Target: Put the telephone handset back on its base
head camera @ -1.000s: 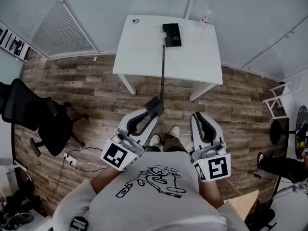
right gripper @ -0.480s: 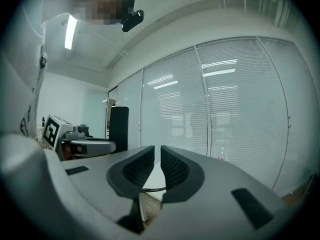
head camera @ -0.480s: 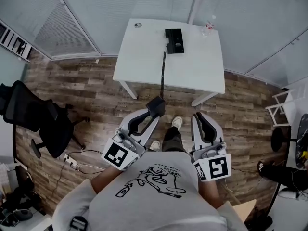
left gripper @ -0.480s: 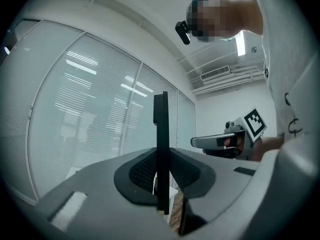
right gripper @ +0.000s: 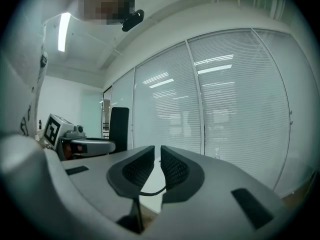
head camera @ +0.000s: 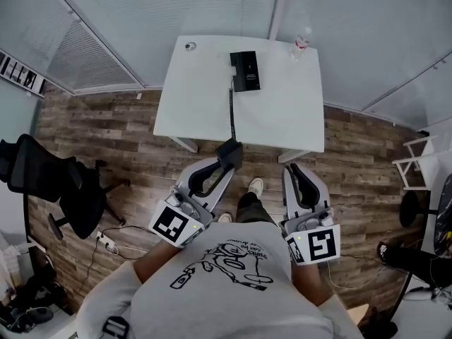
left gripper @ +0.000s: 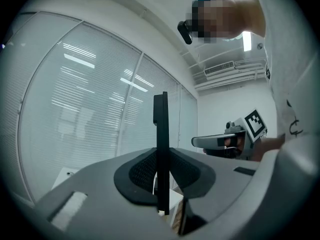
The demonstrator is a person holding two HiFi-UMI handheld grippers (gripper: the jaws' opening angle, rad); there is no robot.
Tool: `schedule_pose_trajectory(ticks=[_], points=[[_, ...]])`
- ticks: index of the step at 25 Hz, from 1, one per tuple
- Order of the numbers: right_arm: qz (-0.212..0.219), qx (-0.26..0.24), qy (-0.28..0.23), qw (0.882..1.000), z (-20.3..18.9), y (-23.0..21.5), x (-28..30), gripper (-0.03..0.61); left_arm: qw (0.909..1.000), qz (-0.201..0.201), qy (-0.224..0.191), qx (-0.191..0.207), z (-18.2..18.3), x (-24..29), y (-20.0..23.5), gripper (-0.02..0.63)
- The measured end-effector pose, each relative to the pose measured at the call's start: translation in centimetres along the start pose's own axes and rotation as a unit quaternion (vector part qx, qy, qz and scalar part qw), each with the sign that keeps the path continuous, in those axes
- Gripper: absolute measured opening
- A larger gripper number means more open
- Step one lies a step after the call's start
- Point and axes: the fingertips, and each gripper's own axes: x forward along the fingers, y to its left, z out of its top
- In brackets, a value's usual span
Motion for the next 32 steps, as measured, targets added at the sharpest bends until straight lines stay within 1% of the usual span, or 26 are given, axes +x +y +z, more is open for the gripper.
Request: schedule_pose_trajectory(ticks=[6,11,17,24,32], points=[[-0.001,0.008,0.002,1.000,0.2,-6.1,1.9,0.032,0.9999,0.000,0.011,-0.008,-0.1,6.5,0.6,0.067],[0.002,0.011,0.003,1.000,0.3,-10.8,3.5,0.032,0.9998,-0.003,0.017,-0.004,-0.3,11.5,0.8,0.067],[0.012,0.007,0.000,1.000,0.5,-15.3,4.9,0.032,0.9997,0.007,0.023,0.005,-0.3,15.8,1.3,0.067],[0.027,0.011,0.003,1.000,-0.1,-17.7,5.8,0.032,0.9992,0.030,0.027,0.005,-0.8,17.9,1.7,0.067],[0.048,0.012,0.005,0.999,-0.3,-17.6,7.6,0.032,0.9983,0.046,0.035,0.006,-1.1,17.8,3.1,0.067]])
